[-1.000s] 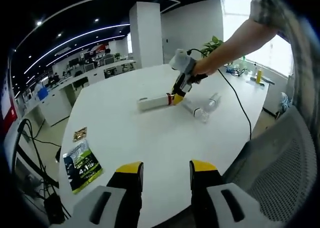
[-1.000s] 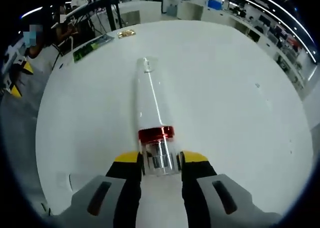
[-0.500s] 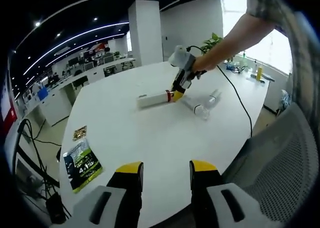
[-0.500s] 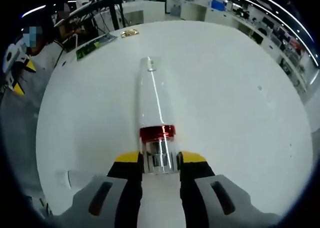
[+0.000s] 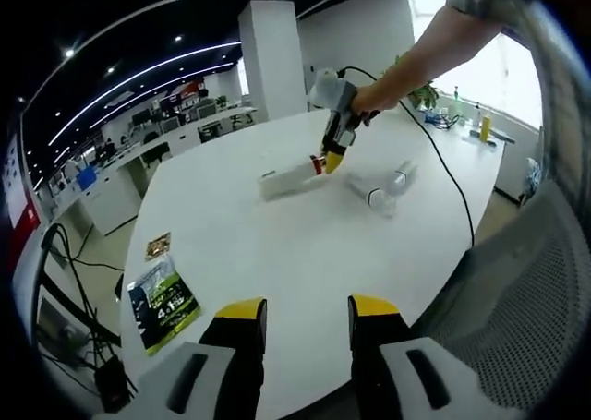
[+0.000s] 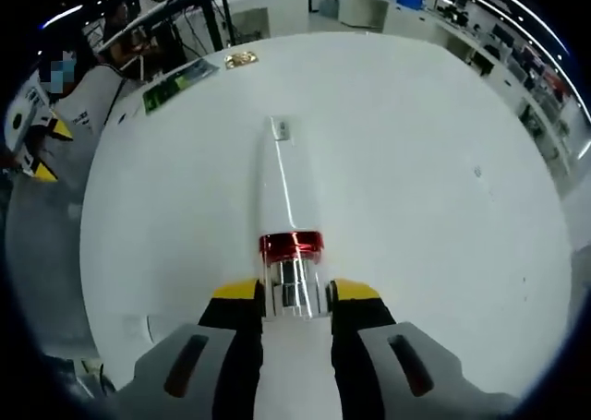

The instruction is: Arrange the skincare products in the storage area until every visible bottle or jar stands upright without overlapping.

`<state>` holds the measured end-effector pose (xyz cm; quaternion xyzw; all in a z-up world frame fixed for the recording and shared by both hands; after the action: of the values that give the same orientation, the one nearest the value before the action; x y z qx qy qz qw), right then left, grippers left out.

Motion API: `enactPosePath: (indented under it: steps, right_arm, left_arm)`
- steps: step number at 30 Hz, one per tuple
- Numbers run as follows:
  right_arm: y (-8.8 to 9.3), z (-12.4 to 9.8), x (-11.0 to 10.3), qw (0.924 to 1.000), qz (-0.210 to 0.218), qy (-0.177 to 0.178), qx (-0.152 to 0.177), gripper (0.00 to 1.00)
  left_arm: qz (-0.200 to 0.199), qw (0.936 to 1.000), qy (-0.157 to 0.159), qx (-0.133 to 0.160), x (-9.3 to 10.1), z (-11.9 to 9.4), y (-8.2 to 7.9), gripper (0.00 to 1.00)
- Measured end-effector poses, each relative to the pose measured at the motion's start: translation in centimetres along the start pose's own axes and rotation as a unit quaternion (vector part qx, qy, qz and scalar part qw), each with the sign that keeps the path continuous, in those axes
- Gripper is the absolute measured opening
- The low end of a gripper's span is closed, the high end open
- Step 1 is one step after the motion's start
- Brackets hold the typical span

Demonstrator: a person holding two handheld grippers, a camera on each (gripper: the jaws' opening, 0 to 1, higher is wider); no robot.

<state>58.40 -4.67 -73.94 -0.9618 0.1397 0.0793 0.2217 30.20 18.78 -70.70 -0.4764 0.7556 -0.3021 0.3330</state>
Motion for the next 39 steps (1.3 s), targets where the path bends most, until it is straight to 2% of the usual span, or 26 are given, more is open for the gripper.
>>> enactPosePath:
  steps: [8,15,19,22,23,24,32,35,39]
  right_arm:
    - [-2.4,-2.2,-0.5,0.9985,-0.032,-0.004,-0.044,0.25]
    - [-3.9,-3.0,-1.1,0.9944,-0.059,-0.018,-0.086,0.25]
    - [-4.7,-3.2,-1.5,0.9885,-0.08,-0.024,-0.126,0.25]
    - [-5.5,-3.3,-1.5,0.9859,-0.09,-0.024,-0.139,0.25]
    - [-5.7,-3.4,-1.5,0.9843,-0.098,-0.023,-0.145,0.25]
    - [-5.9,-3.5,-1.5,0.9819,-0.101,-0.025,-0.158,0.25]
    - [-7.4,-3.8,-1.5,0.9672,-0.124,-0.028,-0.22,0.25]
    - [-7.9,-3.8,-1.6,0.9624,-0.135,-0.029,-0.234,0.25]
    - [-8.6,-3.8,-1.7,0.955,-0.143,-0.039,-0.257,0.25]
  left_arm:
    - [-0.002,0.9999,-0.009,0.01,-0.2,-0.2,-0.2,0.36]
    - [0.001,0.9998,-0.012,0.015,-0.2,-0.3,-0.4,0.35]
    - [0.0,0.9995,-0.015,0.027,-0.1,-0.5,-0.7,0.35]
    - [0.001,0.9993,-0.015,0.034,-0.2,-0.7,-0.9,0.34]
    - [0.001,0.9989,-0.014,0.045,-0.1,-0.9,-1.1,0.34]
    - [0.001,0.9988,-0.013,0.046,-0.1,-1.0,-1.2,0.33]
    - [-0.001,0.9988,-0.023,0.043,-0.5,-1.0,-1.0,0.32]
    - [-0.003,0.9983,-0.022,0.054,-0.5,-1.3,-1.3,0.3]
    - [-0.001,0.9985,-0.025,0.049,-0.5,-1.1,-1.1,0.3]
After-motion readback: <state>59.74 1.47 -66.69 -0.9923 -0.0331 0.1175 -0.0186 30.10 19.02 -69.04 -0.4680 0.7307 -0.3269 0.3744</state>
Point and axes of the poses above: the point that each gripper's makers call its tool centre point, and the gripper's own axes: z roughly forward along the fingers, x roughly to its right, y roughly out of its underside, the point moved 5 cm from there along -z, roughly backward along the fingers, and after that the axes turned 14 degrees about -y, right-handed, at the moved point
